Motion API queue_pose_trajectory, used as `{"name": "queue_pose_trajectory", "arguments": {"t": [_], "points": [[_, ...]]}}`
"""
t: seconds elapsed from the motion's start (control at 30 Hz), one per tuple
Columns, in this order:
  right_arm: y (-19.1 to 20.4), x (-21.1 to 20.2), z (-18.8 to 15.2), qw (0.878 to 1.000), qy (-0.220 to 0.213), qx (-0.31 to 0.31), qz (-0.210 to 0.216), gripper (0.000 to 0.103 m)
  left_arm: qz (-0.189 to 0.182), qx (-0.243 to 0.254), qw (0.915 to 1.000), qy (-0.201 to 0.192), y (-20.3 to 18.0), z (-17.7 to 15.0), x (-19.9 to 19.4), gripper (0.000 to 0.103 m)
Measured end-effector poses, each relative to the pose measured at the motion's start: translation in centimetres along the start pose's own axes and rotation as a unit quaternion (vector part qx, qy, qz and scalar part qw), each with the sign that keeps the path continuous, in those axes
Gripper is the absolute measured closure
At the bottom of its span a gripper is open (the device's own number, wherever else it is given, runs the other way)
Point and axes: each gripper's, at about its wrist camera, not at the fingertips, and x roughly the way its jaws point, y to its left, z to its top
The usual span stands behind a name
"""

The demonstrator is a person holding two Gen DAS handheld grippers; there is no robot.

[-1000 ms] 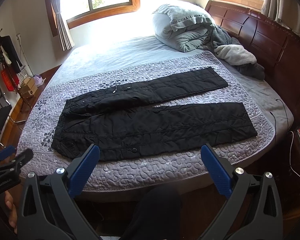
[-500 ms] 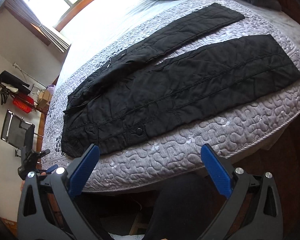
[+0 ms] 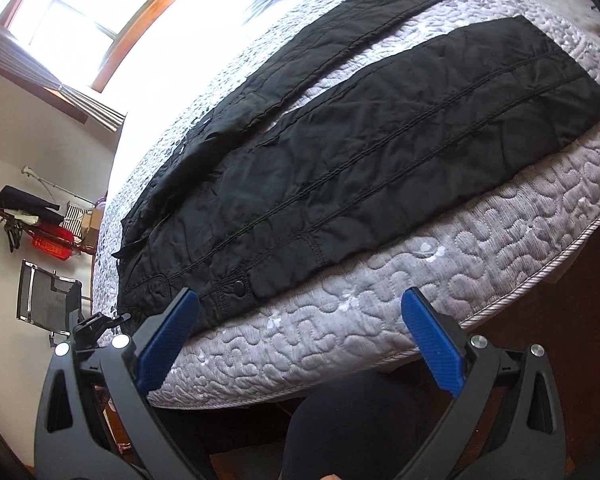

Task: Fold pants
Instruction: 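Grasp the waistband with the left tool while the right tool grasps the leg hem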

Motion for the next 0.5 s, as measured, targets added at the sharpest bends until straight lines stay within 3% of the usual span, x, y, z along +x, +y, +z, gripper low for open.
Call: {"name": "queue_pose_trajectory", "arguments": {"t": [0.1, 0.2, 0.23, 0.27, 0.3, 0.4, 0.43, 0.5], "points": [[-4.2, 0.3, 1.5, 0.999, -0.002, 0.045, 0.01, 0.003, -0.015, -0.01, 0.9998, -0.008, 0.5, -0.2, -0.1, 0.07], [-10.8, -0.9, 4.2, 0.993, -0.032, 0.116, 0.022, 0.006, -0.013, 0.002, 0.9995, -0.028, 0.3, -0.9, -0.1, 0.076], [-12.9, -1.6, 5.0, 0.99, -0.046, 0.133, 0.018, 0.024, -0.011, 0.005, 0.9993, -0.036, 0.2, -1.2, -0.1, 0.077], [-15.2, -2.2, 6.0, 0.987, -0.056, 0.151, 0.01, 0.052, -0.01, 0.004, 0.9991, -0.041, 0.2, -1.3, -0.1, 0.078], [-17.5, -2.8, 6.8, 0.983, -0.061, 0.173, 0.003, 0.057, -0.01, 0.003, 0.9989, -0.046, 0.2, -1.3, 0.1, 0.078], [-23.8, -4.7, 8.7, 0.967, -0.095, 0.237, -0.002, 0.046, -0.007, 0.002, 0.9986, -0.053, 0.0, -1.2, 0.7, 0.077], [-25.5, -5.3, 9.2, 0.961, -0.108, 0.255, -0.003, 0.039, -0.008, 0.0, 0.9985, -0.053, 0.1, -1.2, 0.8, 0.075], [-28.5, -5.9, 9.7, 0.948, -0.126, 0.292, 0.014, 0.037, -0.02, -0.012, 0.9983, -0.054, 0.6, -1.1, 1.0, 0.07]]}}
